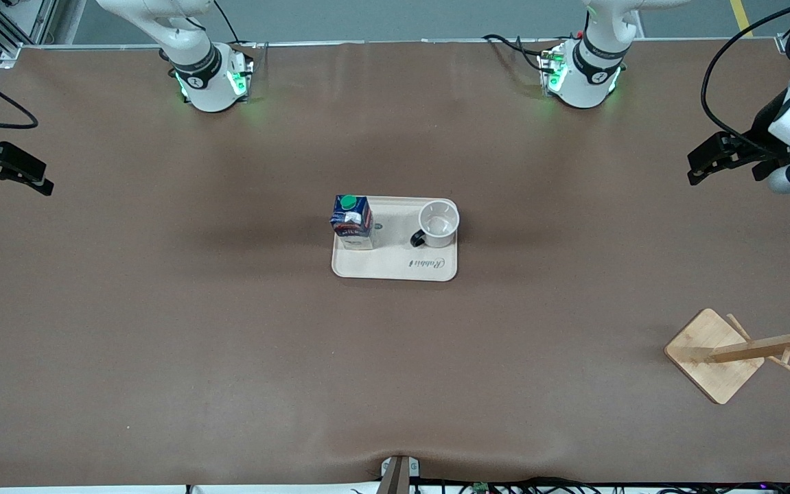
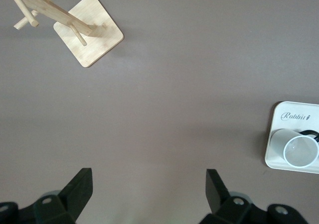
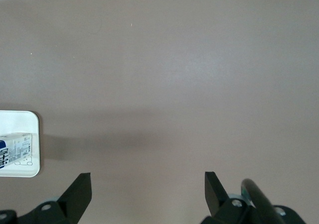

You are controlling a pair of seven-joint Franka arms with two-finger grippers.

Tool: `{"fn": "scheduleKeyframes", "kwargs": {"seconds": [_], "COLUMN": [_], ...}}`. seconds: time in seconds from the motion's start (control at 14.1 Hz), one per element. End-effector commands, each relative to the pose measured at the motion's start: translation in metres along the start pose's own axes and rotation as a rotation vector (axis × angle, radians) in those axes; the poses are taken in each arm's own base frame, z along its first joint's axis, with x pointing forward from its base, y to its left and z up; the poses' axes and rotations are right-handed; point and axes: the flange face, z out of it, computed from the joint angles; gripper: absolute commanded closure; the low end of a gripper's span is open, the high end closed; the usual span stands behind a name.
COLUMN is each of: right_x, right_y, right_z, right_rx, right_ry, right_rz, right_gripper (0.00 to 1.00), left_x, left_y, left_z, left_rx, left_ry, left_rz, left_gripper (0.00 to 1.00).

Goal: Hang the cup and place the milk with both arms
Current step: 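Move the left gripper toward the white mug on the tray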

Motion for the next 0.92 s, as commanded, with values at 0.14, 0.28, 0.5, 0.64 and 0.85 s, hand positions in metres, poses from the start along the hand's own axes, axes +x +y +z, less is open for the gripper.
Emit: {"fn": "scheduleKeyframes", "kwargs": {"seconds": [0.14, 0.28, 0.5, 0.64, 0.85], "right_x": [0.003, 0.003, 0.003, 0.003, 0.003], "right_y": [0.005, 0.004, 0.005, 0.004, 0.004], "right_z": [-0.004, -0.004, -0.004, -0.004, -0.004], "right_rx": [-0.011, -0.011, -0.009, -0.009, -0.008], "right_ry": [0.004, 0.004, 0.004, 0.004, 0.005], "right_rz": [0.01, 0.008, 0.01, 0.008, 0.008], "right_gripper": [0.0, 0.0, 0.0, 0.0, 0.0], "left_x": [0.0, 0.002, 0.008, 0.01, 0.012], "left_y": [0.003, 0.004, 0.009, 0.018, 0.05], "left_z": [-0.006, -0.001, 0.004, 0.008, 0.024], "left_rx": [-0.006, -0.004, -0.008, -0.013, -0.015], "left_ry": [0.004, -0.003, -0.011, -0.016, -0.035], "left_rz": [0.004, 0.004, 0.012, 0.022, 0.072], "left_gripper": [0.0, 0.0, 0.0, 0.0, 0.0]}}
